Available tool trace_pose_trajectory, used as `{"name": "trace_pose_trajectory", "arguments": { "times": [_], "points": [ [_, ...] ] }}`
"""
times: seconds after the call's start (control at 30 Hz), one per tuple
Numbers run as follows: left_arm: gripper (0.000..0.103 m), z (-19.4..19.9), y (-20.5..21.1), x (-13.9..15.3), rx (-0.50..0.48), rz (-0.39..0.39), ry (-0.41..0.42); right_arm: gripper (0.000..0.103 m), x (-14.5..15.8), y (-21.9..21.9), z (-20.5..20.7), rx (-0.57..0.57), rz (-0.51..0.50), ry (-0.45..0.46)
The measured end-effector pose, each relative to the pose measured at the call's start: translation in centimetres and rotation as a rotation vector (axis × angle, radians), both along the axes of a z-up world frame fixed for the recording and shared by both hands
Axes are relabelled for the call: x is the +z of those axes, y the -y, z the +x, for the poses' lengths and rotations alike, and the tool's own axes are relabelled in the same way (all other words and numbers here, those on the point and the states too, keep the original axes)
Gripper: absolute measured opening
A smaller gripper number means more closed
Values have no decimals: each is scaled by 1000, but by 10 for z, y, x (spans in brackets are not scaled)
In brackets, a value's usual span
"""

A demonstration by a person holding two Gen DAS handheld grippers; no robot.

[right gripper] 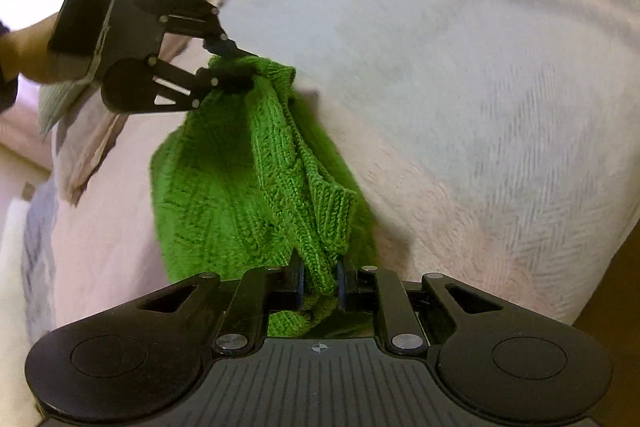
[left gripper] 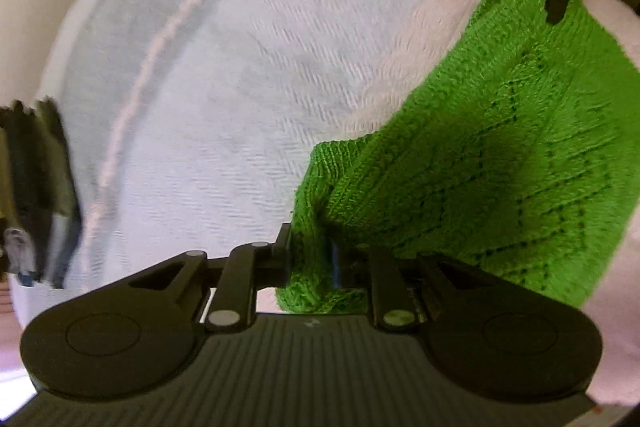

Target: Fold clothes

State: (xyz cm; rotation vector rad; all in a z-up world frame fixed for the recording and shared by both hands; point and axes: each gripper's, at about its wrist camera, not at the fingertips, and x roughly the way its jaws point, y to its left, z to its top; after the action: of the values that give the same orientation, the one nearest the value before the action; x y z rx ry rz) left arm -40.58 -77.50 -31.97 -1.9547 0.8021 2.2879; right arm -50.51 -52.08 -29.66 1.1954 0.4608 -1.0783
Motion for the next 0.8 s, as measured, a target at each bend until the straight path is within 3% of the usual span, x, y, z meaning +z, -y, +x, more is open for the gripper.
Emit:
{"name": "trace_pose_trajectory", "arguments": {
  "times": [0.13,0.3,0.43,0.53,0.7,0.8],
  "points": [
    [28,-3,17,-9,63,23,-14,16,-5,4,-15,-24,45,35],
    [37,20,39,36,263,59,-101,42,14,-3,-26,-93,46,-57],
    [35,59,39,72,457,51,-179,43,54,-21,-21,-100,-60,-193],
    [35,91,22,90,610,136,-258,43,75,-26,-2,-34,-141,-192],
    [35,113,-9,62,757,286,-315,42,55,-1,26,51,-133,-134],
    [37,117,-19,32,805,292,-298,42,26,15,27,84,-54,-171]
  ]
}}
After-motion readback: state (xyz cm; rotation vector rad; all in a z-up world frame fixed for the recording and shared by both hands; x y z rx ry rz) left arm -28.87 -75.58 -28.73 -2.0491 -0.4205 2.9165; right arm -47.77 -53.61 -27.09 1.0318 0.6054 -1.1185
